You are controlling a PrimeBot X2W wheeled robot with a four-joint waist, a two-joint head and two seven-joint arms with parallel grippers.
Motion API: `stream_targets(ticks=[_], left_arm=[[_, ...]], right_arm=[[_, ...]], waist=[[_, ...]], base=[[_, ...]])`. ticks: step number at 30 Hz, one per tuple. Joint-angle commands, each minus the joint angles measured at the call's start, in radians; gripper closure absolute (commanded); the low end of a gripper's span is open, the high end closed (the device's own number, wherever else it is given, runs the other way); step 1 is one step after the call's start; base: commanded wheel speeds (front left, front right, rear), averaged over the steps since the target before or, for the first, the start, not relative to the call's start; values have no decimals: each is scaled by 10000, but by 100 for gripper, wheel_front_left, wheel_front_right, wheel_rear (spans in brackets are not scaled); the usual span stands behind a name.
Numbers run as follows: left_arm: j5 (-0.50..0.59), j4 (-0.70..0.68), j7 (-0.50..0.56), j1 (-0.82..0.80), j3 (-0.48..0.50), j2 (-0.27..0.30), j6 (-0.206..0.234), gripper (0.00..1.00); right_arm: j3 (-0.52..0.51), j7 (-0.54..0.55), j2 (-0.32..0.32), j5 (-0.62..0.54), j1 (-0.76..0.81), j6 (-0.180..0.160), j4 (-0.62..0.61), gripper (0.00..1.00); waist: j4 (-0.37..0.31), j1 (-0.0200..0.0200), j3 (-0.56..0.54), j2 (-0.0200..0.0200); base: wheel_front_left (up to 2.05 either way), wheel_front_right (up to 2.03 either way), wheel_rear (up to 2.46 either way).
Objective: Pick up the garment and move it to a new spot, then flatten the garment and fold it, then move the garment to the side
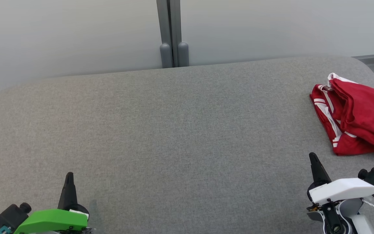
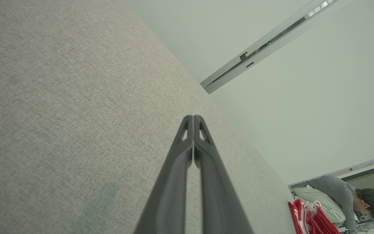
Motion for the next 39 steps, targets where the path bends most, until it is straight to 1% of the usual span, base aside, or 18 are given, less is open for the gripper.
stream_targets(ticks=[1, 17, 39], left_arm=[[-357, -137, 69, -300, 69, 67, -69, 100], [-2036, -196, 534, -492, 174, 83, -93, 100], [-3964, -262, 1054, -689, 299, 101, -133, 100]], right_arm=[[-61, 76, -22, 345, -209, -3, -174, 100], [-213, 434, 0, 2102, -238, -4, -321, 100], [-392, 858, 28, 4151, -261, -2, -487, 100]], waist=[[4, 0, 2, 0], [47, 0, 20, 0], [106, 0, 45, 0]], base=[[0, 0, 0], [0, 0, 0], [0, 0, 0]])
